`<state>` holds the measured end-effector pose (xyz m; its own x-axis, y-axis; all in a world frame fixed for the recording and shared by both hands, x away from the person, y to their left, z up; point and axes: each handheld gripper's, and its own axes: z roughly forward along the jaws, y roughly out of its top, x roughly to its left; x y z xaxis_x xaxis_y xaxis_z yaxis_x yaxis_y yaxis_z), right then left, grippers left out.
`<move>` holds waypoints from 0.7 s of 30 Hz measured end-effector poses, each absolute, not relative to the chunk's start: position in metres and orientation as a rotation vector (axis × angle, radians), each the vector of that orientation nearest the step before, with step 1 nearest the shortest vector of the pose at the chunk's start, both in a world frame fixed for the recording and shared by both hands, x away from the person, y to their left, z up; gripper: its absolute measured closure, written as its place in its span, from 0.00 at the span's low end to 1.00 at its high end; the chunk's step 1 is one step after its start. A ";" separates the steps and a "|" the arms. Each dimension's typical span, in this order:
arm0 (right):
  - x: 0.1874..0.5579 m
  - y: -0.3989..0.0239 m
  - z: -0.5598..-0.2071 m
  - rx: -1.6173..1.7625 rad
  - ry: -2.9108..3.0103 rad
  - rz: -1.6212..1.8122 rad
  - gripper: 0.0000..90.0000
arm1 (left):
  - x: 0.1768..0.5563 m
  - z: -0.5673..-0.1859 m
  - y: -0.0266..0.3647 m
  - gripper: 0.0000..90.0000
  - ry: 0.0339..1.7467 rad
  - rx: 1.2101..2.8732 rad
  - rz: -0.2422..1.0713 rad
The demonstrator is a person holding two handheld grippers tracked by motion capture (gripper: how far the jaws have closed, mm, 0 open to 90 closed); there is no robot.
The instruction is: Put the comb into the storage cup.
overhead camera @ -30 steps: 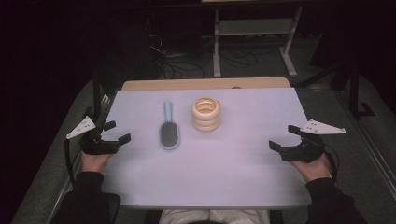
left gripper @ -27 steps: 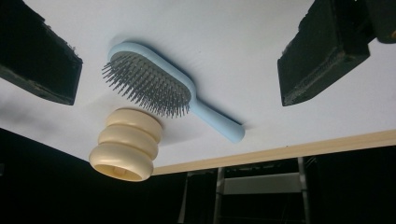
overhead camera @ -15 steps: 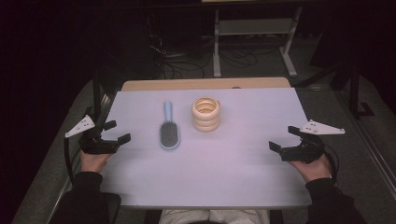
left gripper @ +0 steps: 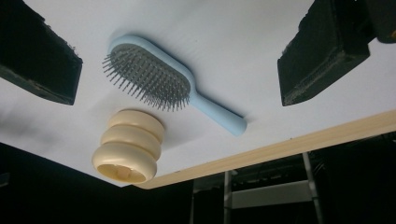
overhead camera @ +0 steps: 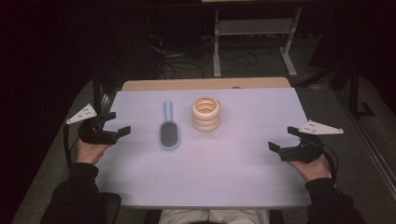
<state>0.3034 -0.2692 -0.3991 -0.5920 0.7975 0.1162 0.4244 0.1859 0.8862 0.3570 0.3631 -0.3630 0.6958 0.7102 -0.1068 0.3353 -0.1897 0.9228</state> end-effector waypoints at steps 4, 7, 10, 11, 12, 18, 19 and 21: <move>0.304 -0.269 -0.401 1.157 2.104 1.365 0.00 | 0.362 -0.352 0.358 0.00 0.806 1.805 0.421; 0.305 -0.270 -0.401 1.157 2.103 1.368 0.00 | 0.367 -0.344 0.353 0.00 0.782 1.817 0.416; 0.304 -0.270 -0.400 1.154 2.102 1.369 0.00 | 0.372 -0.338 0.349 0.00 0.772 1.829 0.409; 0.304 -0.269 -0.400 1.153 2.102 1.371 0.00 | 0.374 -0.336 0.348 0.00 0.769 1.835 0.409; 0.304 -0.269 -0.400 1.153 2.102 1.371 0.00 | 0.375 -0.334 0.347 0.00 0.764 1.839 0.410; 0.304 -0.269 -0.400 1.158 2.103 1.364 0.00 | 0.384 -0.329 0.343 0.00 0.757 1.868 0.370; 0.304 -0.269 -0.400 1.159 2.103 1.363 0.00 | 0.386 -0.329 0.343 0.00 0.761 1.880 0.370; 0.304 -0.269 -0.400 1.160 2.104 1.362 0.00 | 0.389 -0.328 0.342 0.00 0.764 1.895 0.366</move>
<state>0.3037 -0.2691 -0.4001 -0.5885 0.8001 0.1166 0.4340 0.1910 0.8804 0.3889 0.3423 -0.3280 0.7526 0.6531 -0.0832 0.3444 -0.2829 0.8952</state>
